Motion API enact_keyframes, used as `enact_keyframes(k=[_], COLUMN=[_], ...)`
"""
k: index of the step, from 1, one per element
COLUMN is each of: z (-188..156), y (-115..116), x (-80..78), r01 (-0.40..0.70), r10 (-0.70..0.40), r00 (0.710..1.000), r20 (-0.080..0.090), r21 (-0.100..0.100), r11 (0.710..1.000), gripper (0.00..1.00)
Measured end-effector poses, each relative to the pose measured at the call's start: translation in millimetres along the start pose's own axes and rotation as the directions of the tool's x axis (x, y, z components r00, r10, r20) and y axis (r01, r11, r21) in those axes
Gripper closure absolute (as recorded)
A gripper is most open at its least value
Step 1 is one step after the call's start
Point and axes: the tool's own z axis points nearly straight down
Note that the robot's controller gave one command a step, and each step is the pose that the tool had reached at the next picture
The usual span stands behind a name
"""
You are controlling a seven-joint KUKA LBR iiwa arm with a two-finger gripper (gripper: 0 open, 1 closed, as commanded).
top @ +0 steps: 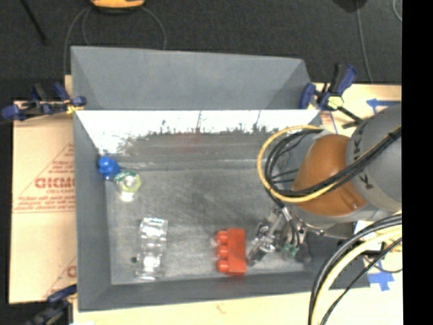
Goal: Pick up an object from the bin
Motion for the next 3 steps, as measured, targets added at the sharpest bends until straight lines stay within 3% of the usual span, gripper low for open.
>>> enact_keyframes(k=[1,2,3], z=[3.7,21.5,19.3], y=[61.9,71.3,73.1], x=[44.4,50.7,51.8], r01=[0.129,0.162,0.166], r10=[-0.129,-0.162,-0.166], r00=[0.992,0.987,0.986], r20=[-0.001,0.012,0.007], r21=[0.002,0.003,0.001], r11=[0.992,0.987,0.986], gripper=[0.0,0.0,1.0])
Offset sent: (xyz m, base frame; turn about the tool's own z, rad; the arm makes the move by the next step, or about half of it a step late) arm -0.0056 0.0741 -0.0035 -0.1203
